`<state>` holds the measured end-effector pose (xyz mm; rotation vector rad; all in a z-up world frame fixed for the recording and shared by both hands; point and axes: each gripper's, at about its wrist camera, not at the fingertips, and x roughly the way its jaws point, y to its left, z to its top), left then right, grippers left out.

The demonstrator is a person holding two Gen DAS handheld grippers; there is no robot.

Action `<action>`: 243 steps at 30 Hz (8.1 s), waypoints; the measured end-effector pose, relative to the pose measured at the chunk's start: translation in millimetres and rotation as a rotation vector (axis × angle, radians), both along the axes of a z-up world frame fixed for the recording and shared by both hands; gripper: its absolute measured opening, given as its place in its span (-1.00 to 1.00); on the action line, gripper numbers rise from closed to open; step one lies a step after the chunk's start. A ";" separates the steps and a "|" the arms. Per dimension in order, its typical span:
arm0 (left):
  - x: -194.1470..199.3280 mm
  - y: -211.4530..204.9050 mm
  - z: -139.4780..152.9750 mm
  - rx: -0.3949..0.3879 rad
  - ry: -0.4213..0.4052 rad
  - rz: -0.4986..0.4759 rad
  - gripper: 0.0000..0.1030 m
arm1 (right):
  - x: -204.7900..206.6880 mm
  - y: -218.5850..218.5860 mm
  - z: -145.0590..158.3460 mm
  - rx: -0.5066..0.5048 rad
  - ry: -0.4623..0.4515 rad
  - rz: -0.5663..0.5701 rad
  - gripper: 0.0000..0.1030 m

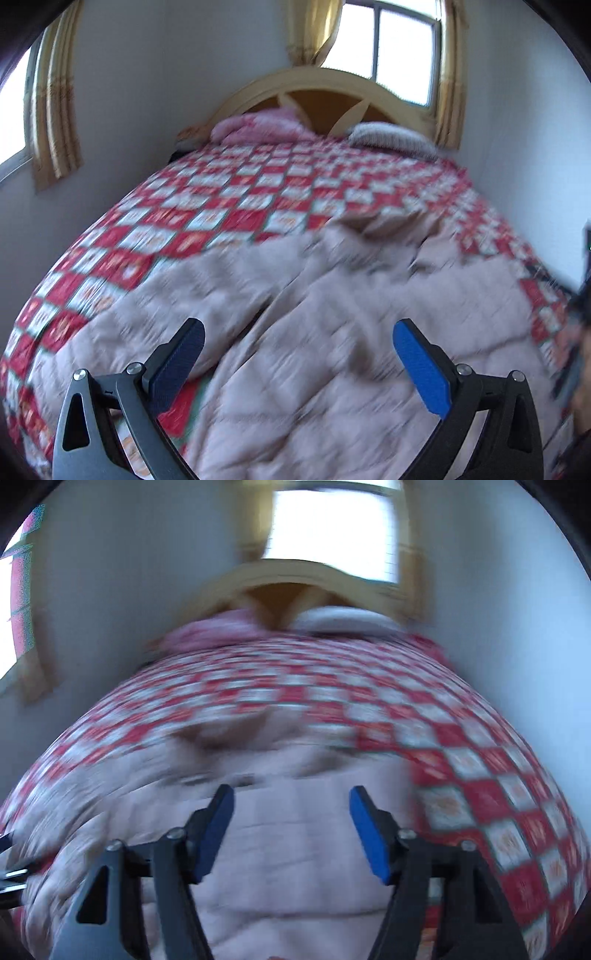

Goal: Fold large clothes

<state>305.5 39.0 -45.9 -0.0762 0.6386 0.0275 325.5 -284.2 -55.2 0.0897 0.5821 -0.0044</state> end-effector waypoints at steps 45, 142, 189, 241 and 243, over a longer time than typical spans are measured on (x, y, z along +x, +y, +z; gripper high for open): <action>116.9 -39.6 -142.3 0.092 0.204 0.060 0.98 | 58.1 -15.2 -116.5 -0.185 0.311 -0.148 0.25; -102.2 284.6 18.6 -0.256 -0.355 0.518 -0.84 | 35.5 62.1 -120.0 -0.032 0.228 -0.002 0.79; 55.8 -152.7 -30.5 -0.024 -0.098 -0.306 -0.76 | 26.4 32.2 -115.8 0.195 0.158 0.037 0.91; 154.4 24.2 -122.8 0.182 0.154 0.039 0.98 | 42.0 92.7 -115.5 -0.098 0.258 0.075 0.47; 155.3 25.2 -124.4 0.167 0.160 0.037 0.98 | 38.6 96.6 -117.3 -0.116 0.260 0.071 0.48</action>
